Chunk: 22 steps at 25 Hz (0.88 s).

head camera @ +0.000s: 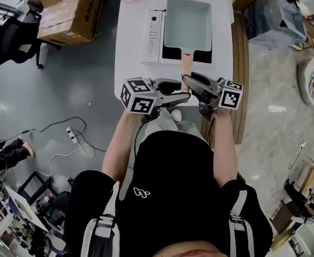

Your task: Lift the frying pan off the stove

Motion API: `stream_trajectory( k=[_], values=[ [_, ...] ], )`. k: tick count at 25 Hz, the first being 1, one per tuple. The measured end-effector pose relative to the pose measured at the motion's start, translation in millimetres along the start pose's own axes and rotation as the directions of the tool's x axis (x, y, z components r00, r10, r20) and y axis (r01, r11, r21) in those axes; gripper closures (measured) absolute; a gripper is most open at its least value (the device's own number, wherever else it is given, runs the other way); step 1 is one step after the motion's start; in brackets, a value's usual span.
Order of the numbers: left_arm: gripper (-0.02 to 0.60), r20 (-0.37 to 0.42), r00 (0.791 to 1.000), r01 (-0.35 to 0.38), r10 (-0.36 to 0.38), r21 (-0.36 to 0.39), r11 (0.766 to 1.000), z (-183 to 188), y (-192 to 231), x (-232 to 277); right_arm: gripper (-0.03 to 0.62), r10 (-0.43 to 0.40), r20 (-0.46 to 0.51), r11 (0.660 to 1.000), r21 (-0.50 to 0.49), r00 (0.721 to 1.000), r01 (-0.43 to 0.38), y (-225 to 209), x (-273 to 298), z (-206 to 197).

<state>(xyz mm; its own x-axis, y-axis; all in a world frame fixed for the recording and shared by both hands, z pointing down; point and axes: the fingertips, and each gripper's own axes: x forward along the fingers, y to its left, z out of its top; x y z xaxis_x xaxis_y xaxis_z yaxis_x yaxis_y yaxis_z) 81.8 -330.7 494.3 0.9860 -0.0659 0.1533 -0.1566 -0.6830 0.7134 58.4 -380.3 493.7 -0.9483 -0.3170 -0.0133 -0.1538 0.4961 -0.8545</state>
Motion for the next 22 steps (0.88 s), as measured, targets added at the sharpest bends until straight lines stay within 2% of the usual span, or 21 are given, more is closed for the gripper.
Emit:
stream_trajectory(
  k=[8,22],
  values=[
    [0.382,0.011,0.999,0.039,-0.039,0.035,0.999,8,-28,-6,0.425,-0.004,-0.025,0.998,-0.06,1.0,0.003,30,-6,3],
    [0.379,0.028,0.999,0.047,-0.047,0.017,0.999,12,-34,-6,0.425,0.01,-0.022,0.999,-0.031,1.0,-0.011,36,-7,4]
  ],
)
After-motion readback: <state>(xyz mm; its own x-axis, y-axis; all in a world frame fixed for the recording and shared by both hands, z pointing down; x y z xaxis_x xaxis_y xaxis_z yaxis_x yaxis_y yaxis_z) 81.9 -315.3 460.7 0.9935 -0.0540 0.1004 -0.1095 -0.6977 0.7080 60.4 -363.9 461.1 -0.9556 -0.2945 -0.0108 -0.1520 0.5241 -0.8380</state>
